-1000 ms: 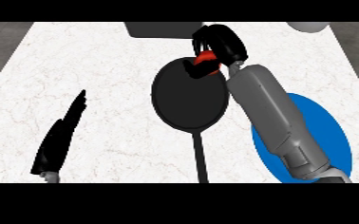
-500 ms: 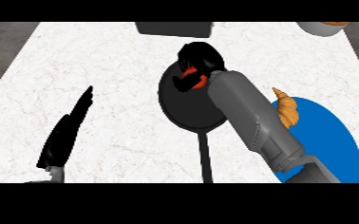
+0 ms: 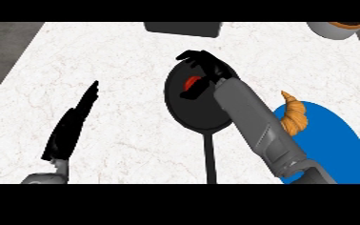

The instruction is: Pick the tomato from the plate and place it in the pan

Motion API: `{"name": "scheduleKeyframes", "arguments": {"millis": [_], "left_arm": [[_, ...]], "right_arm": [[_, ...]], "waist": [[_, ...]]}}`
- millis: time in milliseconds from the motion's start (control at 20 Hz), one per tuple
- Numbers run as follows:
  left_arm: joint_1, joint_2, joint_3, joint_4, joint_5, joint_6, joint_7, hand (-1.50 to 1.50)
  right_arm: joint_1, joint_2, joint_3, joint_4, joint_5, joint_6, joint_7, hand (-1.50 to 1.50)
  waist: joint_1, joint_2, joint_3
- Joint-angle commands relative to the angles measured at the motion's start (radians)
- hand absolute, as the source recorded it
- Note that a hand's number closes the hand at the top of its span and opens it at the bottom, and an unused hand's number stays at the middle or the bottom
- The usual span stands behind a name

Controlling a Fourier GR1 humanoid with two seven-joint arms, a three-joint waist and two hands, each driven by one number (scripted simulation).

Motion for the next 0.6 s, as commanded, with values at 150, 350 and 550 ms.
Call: {"name": "scheduleKeyframes", "arguments": {"millis": [150,350,550], "left_arm": [[-0.024,0.014,0.031,0.032,0.010,-0.007,-0.009,0.00],[0.020,0.013,0.023,-0.017,0.014,-0.012,0.012,0.00],[0.052,-0.003,0.026,-0.022,-0.004,0.021,-0.002,0.00]], "right_arm": [[-0.013,0.001,-0.071,-0.030,-0.206,-0.163,-0.121,-1.50],[-0.009,0.001,-0.144,0.030,-0.274,-0.268,-0.160,-1.50],[-0.043,-0.042,-0.250,0.055,-0.322,-0.294,-0.182,-1.50]], "waist": [[-0.020,-0.007,0.000],[-0.030,-0.009,0.000],[-0.066,-0.014,-0.001]]}}
